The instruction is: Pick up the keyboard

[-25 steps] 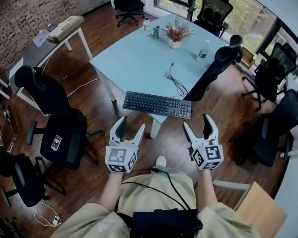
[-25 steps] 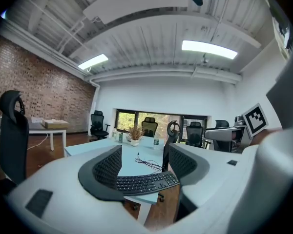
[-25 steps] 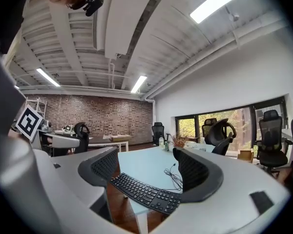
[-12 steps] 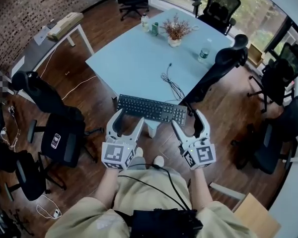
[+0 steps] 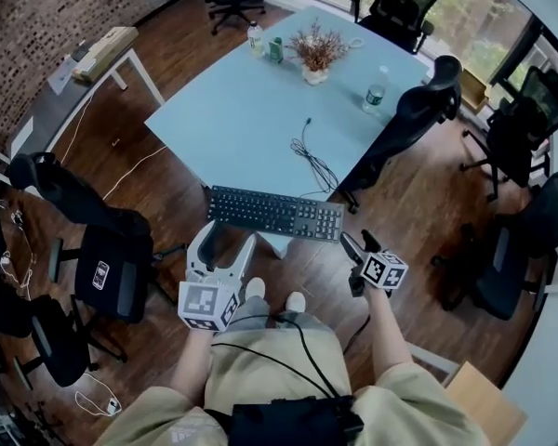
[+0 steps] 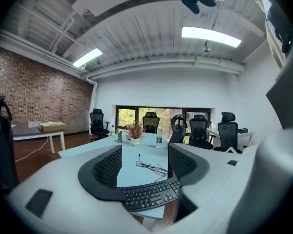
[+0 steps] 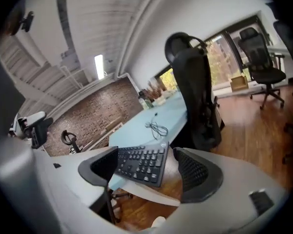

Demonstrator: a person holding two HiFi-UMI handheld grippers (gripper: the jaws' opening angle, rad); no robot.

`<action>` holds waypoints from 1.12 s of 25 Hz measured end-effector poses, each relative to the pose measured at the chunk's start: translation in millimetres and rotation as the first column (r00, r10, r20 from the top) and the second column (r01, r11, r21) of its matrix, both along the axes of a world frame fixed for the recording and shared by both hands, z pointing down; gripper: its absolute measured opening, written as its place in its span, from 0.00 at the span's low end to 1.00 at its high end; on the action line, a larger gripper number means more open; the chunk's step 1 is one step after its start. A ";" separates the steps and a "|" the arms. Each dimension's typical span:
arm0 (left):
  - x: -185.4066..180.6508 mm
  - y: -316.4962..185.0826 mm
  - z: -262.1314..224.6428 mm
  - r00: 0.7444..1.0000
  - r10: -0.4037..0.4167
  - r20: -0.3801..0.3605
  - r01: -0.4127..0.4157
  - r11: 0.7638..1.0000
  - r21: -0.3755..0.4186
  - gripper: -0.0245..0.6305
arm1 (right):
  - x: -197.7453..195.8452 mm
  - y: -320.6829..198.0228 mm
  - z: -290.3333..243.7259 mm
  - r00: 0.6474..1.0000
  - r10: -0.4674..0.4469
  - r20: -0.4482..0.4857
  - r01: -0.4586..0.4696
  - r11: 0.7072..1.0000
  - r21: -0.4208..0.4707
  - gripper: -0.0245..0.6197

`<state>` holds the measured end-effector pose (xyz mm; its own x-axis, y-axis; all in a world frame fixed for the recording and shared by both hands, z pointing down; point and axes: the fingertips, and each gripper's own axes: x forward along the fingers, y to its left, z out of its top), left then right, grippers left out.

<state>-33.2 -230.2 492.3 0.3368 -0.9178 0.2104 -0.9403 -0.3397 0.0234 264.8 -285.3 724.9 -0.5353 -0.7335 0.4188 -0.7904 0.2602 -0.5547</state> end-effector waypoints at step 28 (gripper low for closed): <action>-56.0 -0.8 39.0 0.997 -0.072 0.038 0.076 0.992 -0.104 0.49 | -89.2 -53.4 -16.1 0.790 -0.070 0.609 0.021 0.996 0.088 0.18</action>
<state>-89.2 -231.0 531.3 0.2599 -0.9119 0.3177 -0.9635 -0.2667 0.0225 175.7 -338.7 708.8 -0.6946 -0.7168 -0.0602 -0.2795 0.3460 -0.8956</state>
